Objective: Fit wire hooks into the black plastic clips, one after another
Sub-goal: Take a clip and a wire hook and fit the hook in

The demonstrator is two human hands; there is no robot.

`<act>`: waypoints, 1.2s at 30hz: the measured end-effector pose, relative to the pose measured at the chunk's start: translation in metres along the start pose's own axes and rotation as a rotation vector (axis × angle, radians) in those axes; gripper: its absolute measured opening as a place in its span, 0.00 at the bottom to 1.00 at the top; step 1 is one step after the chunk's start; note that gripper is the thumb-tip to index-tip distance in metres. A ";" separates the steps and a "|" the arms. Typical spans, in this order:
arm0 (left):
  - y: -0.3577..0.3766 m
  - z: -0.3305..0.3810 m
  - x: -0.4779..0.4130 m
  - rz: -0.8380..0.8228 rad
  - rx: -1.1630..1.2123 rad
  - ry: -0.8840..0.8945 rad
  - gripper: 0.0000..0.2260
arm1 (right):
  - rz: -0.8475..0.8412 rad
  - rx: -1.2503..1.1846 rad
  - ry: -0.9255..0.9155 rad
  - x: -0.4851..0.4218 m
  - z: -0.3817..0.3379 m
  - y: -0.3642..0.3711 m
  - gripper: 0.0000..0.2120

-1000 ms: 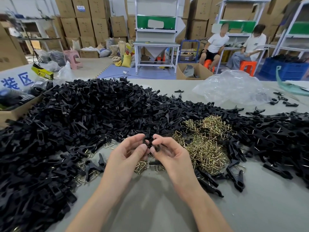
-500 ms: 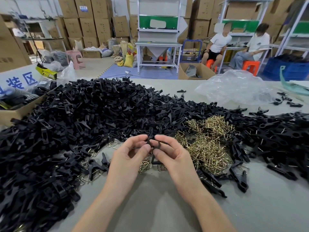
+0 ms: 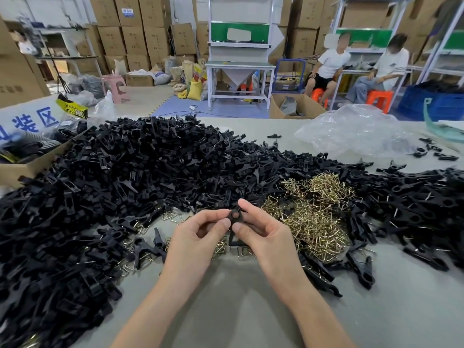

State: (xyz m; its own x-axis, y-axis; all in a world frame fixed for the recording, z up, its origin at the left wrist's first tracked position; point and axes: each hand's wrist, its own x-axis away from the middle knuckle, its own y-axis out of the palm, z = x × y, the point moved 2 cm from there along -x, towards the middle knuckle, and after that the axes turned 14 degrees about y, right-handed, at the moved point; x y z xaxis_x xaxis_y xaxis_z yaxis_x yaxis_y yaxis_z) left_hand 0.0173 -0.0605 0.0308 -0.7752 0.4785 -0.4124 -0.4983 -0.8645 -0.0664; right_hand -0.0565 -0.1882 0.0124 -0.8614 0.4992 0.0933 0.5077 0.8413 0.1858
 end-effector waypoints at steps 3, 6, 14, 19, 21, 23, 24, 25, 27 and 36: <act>0.001 0.001 0.000 -0.023 -0.041 0.022 0.09 | -0.016 -0.014 0.003 -0.001 0.003 -0.001 0.23; 0.001 0.001 0.001 -0.064 -0.088 0.058 0.10 | -0.033 -0.001 -0.013 -0.001 0.004 -0.004 0.21; -0.009 -0.005 0.004 -0.219 -0.703 0.339 0.13 | 0.101 0.068 -0.095 -0.005 0.003 -0.009 0.12; -0.015 -0.012 0.004 -0.453 -0.983 0.322 0.20 | 0.194 0.009 -0.116 -0.007 0.002 -0.017 0.10; -0.017 -0.015 0.003 -0.541 -1.074 0.297 0.19 | 0.215 -0.006 -0.111 -0.008 0.002 -0.019 0.10; -0.017 -0.014 0.002 -0.530 -1.098 0.294 0.15 | 0.218 0.003 -0.109 -0.008 0.003 -0.018 0.10; -0.017 -0.013 0.001 -0.516 -1.114 0.314 0.13 | 0.216 0.008 -0.106 -0.008 0.004 -0.018 0.10; -0.016 -0.012 0.001 -0.502 -1.124 0.328 0.12 | 0.213 0.011 -0.101 -0.008 0.004 -0.017 0.10; -0.019 -0.011 -0.001 -0.440 -1.095 0.348 0.11 | 0.206 0.007 -0.094 -0.008 0.004 -0.017 0.11; -0.025 -0.014 -0.006 -0.077 -0.650 0.282 0.04 | 0.124 0.022 -0.092 -0.007 0.003 -0.013 0.11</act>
State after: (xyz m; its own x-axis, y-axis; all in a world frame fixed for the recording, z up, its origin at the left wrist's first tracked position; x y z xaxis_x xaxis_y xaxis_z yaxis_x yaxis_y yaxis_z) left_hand 0.0396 -0.0435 0.0224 -0.5733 0.5595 -0.5986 -0.1467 -0.7888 -0.5969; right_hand -0.0567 -0.2020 0.0059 -0.7878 0.6155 0.0240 0.6110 0.7759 0.1571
